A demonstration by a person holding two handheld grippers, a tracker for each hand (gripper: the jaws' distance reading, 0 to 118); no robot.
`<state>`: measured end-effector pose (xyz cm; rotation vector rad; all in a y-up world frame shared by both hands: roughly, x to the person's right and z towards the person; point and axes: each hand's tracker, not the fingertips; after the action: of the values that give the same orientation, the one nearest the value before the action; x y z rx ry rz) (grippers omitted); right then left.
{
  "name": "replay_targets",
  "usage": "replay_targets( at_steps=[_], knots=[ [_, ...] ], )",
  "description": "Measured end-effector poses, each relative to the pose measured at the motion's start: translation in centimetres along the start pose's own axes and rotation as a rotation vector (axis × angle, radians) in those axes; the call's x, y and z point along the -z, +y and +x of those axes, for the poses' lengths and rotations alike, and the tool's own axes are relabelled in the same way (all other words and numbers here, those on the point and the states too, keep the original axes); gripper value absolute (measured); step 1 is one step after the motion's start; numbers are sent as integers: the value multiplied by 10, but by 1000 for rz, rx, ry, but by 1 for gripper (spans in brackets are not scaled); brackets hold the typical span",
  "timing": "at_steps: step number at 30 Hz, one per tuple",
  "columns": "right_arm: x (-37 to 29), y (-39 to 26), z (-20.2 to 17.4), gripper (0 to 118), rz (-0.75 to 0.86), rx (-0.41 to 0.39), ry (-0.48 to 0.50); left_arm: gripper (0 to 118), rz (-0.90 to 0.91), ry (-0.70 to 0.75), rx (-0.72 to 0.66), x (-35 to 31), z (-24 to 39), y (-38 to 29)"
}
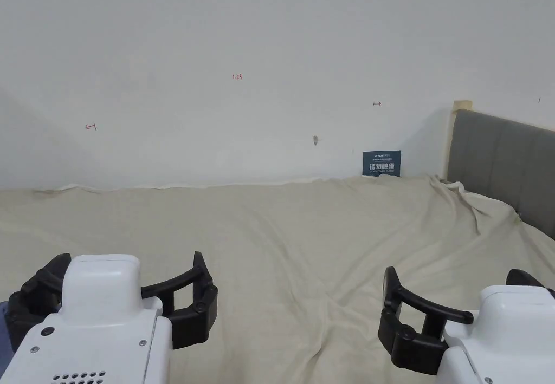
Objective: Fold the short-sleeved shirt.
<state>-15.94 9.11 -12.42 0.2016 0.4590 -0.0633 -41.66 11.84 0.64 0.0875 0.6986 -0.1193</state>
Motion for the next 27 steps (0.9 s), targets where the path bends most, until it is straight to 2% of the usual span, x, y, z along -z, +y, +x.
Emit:
replay_targets(
  at_steps=[5, 7, 8, 10, 12, 17, 18, 19, 20, 21, 22, 24, 27],
  knots=[
    [-3, 2, -3, 118, 7, -13, 23, 118, -23, 25, 6, -2, 1, 2],
    [-3, 3, -4, 114, 1, -14, 52, 118, -12, 20, 12, -4, 1, 1],
    [-3, 3, -4, 106, 10, -2, 76, 118, -18, 17, 22, -4, 2, 2],
    [-6, 2, -6, 57, 26, 1, 79, 118, -33, 6, 39, -5, 5, 1],
    [-5, 2, -11, 12, 47, -19, 32, 118, -26, -13, 50, -7, 7, -2],
    [-1, 3, -11, 11, 24, 7, 57, 116, 6, -28, 76, -10, 15, -2],
    [0, 2, -11, 8, 20, 6, 59, 109, 10, -28, 79, -10, 16, -2],
    [0, 1, -12, 5, 17, -1, 59, 91, 15, -32, 81, -9, 18, -3],
    [0, 1, -13, 5, 17, -10, 57, 54, 25, -17, 83, -9, 19, -3],
    [0, 0, -13, 5, 17, -16, 59, 0, 13, 10, 86, -5, 21, -3],
    [0, -1, -13, 5, 16, -19, 61, 0, 18, 33, 79, -5, 22, -4],
    [-1, 0, -13, 4, 16, -15, 64, 0, 4, -32, 47, -3, 19, -3],
    [0, -2, -11, 0, 20, -1, 61, 0, 11, 2, 53, -5, 22, -4]
  ],
)
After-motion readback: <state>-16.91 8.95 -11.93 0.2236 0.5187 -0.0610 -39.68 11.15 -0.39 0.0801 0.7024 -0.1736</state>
